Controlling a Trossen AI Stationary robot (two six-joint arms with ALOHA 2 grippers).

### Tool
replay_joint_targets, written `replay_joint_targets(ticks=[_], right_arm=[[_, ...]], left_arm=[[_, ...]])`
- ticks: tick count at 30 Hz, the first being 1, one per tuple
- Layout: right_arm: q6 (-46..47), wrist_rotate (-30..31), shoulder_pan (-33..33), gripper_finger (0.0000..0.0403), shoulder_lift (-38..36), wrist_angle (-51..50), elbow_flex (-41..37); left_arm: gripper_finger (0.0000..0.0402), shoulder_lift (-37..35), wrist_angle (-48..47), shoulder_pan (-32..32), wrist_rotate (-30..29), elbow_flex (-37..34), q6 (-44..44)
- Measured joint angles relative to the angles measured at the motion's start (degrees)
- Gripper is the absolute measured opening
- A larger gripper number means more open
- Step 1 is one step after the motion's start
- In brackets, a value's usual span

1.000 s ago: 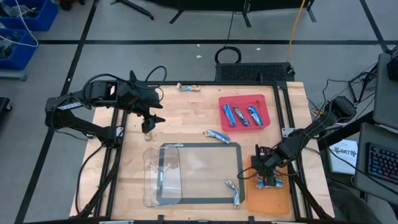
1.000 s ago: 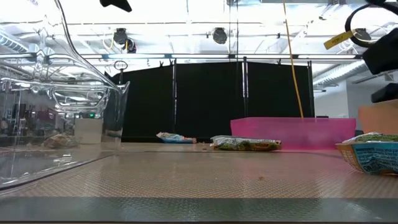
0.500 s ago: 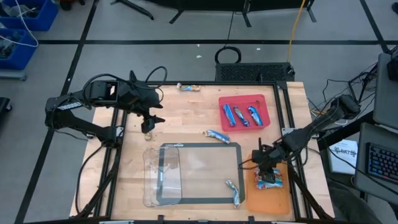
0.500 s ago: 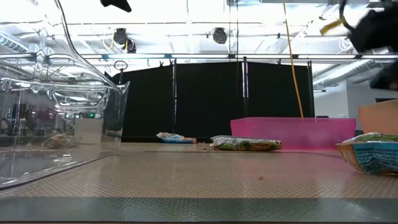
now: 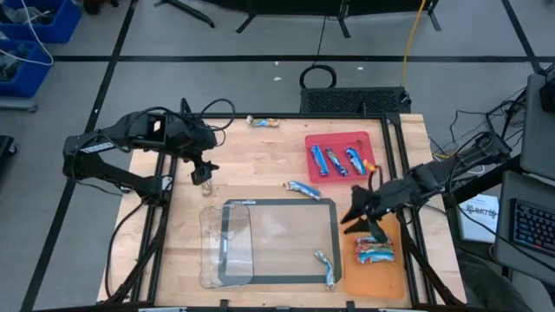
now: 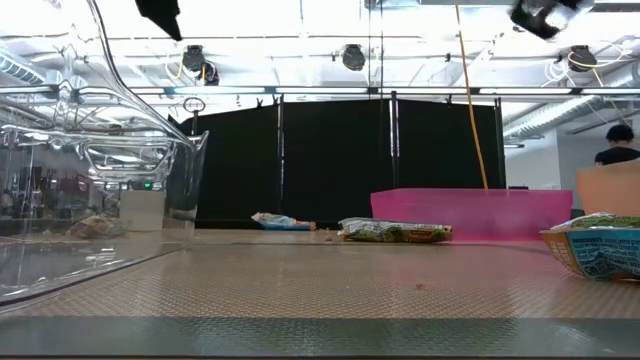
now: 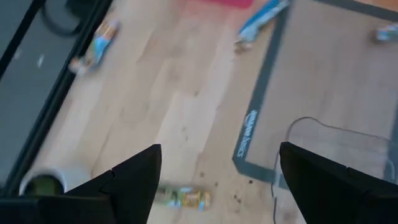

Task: Pick and place Granola Bars by type
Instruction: Put the yellow granola bar into the transparent bin

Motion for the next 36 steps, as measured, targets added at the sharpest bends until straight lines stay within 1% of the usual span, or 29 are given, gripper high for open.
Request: replay_joint_targets(ticks=[3,6,9,12,16,19,23,26,30,36], right_arm=[[-2.3,3.7,-2.0,0.0142,-1.2,8.1,0.0],[-4.9,7.3,-3.8,0.0142,-2.0,15.3,0.0],[-8.5,10.6,-5.5,0.0141,-2.1,21.6,0.0],[-14.8,14.8,-6.7,0.0142,-2.1,27.3,0.0],[-25.9,19.7,-7.8,0.0151,-1.3,34.5,0.0],[-33.3,22.5,-8.5,0.0159,-0.9,38.7,0.0],[-38.0,24.0,-9.4,0.0168,-0.3,38.7,0.0],[-39.3,23.9,-9.9,0.0169,0.3,38.6,0.0],[-39.1,23.8,-10.5,0.0169,0.9,38.6,0.0],[-38.2,23.8,-10.6,0.0167,1.5,38.6,0.0]], left_arm=[[0.0334,0.5,-3.5,0.8,-1.5,0.0,-9.1],[0.0335,1.0,-8.9,1.8,-2.8,-0.1,-21.5],[0.0335,1.2,-12.7,2.2,-3.4,-0.1,-30.1],[0.0335,1.0,-13.0,2.2,-5.2,-0.3,-36.6],[0.0336,0.7,-13.0,2.2,-7.8,-2.8,-44.5],[0.0335,0.7,-13.0,2.2,-8.9,-6.5,-48.7],[0.0335,0.7,-12.8,2.2,-9.1,-14.3,-53.7],[0.0335,0.7,-12.3,2.2,-9.1,-20.7,-58.1],[0.0335,0.5,-9.3,2.5,-8.4,-28.3,-63.0],[0.0335,0.5,0.0,3.4,-5.0,-37.3,-65.9]])
